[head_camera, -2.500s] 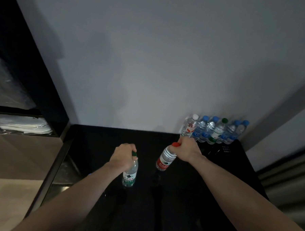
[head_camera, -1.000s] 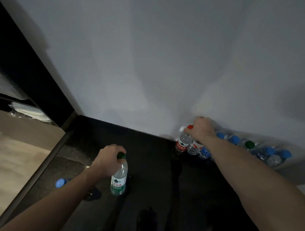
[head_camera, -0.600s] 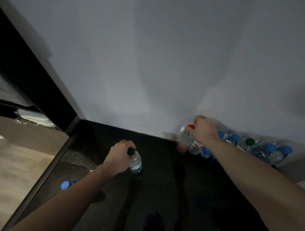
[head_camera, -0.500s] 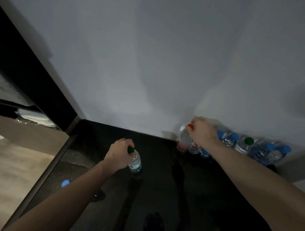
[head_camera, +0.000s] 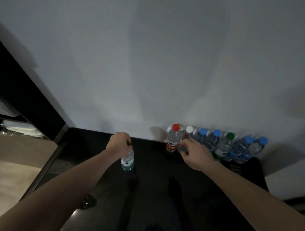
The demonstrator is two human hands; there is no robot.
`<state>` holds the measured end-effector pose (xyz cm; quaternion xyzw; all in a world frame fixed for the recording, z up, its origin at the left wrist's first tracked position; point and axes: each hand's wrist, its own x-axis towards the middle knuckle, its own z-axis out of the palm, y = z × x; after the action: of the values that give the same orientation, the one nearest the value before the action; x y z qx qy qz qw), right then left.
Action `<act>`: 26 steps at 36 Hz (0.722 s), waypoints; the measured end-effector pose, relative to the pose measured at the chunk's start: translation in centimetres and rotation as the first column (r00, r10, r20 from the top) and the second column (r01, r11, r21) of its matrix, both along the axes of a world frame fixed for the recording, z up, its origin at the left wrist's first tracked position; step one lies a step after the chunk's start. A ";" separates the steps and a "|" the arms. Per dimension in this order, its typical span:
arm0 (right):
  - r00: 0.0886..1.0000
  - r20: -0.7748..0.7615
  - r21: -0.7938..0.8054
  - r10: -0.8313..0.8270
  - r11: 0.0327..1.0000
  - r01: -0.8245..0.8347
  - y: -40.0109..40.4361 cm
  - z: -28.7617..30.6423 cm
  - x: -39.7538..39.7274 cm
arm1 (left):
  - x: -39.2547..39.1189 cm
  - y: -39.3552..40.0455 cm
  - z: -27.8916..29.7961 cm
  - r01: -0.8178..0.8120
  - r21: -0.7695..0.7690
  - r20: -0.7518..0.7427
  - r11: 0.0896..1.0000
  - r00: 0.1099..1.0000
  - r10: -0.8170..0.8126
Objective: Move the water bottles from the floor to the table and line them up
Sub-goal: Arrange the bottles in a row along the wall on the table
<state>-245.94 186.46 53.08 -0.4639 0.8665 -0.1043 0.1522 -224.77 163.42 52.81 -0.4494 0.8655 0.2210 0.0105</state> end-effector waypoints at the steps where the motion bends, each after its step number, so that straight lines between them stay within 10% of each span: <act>1: 1.000 -0.002 -0.003 -0.006 1.000 0.006 0.3 0.1 -0.3 | -0.8 0.1 0.2 0.017 -0.014 -0.003 1.000 1.000 -0.017; 26: 0.992 -0.071 -0.006 0.104 0.994 -0.105 -3.4 0.7 -5.4 | -17.4 2.5 0.9 0.142 -0.062 -0.091 0.988 0.985 -0.147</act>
<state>-251.38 183.04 53.83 -0.5127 0.8454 -0.0839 0.1243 -242.12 165.88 53.71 -0.3747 0.9010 0.2168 -0.0270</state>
